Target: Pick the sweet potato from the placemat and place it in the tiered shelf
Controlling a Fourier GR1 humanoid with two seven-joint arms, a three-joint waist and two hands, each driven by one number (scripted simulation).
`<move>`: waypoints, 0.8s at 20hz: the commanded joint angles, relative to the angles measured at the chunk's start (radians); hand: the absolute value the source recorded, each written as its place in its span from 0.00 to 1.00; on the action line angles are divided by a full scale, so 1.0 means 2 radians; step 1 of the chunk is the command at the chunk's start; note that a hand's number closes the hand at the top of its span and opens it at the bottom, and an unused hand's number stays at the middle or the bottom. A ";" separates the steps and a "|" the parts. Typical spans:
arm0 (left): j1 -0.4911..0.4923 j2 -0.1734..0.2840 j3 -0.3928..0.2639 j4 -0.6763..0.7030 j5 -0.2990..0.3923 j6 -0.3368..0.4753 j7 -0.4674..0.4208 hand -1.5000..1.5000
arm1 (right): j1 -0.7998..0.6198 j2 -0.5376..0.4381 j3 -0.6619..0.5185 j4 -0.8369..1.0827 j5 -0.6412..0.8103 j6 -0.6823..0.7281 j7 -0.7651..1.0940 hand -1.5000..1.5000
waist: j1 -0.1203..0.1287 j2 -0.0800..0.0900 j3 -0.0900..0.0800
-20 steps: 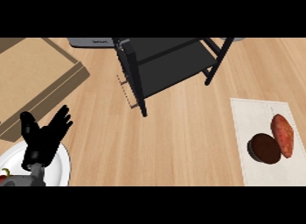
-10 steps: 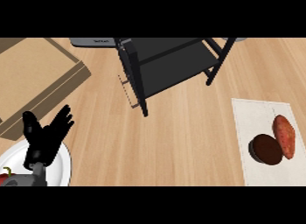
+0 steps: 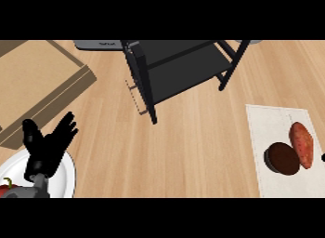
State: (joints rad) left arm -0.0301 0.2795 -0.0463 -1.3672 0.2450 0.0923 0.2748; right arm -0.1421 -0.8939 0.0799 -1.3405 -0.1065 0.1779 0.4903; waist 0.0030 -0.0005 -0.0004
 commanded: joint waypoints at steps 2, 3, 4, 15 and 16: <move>0.012 -0.004 0.004 -0.030 -0.006 -0.003 0.027 0.50 | 0.009 0.014 -0.018 -0.038 0.028 0.013 0.063 0.00 | -0.002 -0.001 0.000; -0.010 -0.001 0.016 0.004 0.001 -0.019 0.013 0.50 | 0.022 0.005 -0.025 -0.069 0.025 0.017 0.080 0.00 | -0.004 -0.001 0.000; 0.000 -0.022 0.007 -0.001 -0.019 0.007 0.010 0.50 | 0.023 0.029 -0.028 -0.046 0.054 0.006 0.055 0.00 | -0.003 0.000 0.000; 0.001 -0.032 0.021 -0.019 -0.026 -0.019 0.029 0.50 | -0.016 0.115 -0.033 0.014 0.166 0.003 0.048 0.00 | 0.001 0.000 0.000; 0.010 -0.008 0.048 -0.012 -0.014 -0.043 0.017 0.50 | 0.003 0.114 -0.045 0.009 0.170 0.007 0.035 0.00 | 0.000 0.000 0.000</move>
State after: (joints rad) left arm -0.0354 0.2425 0.0141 -1.3583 0.2029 0.0402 0.2885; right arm -0.1329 -0.7045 0.0157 -1.3480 0.1754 0.1812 0.5725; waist 0.0018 -0.0012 0.0011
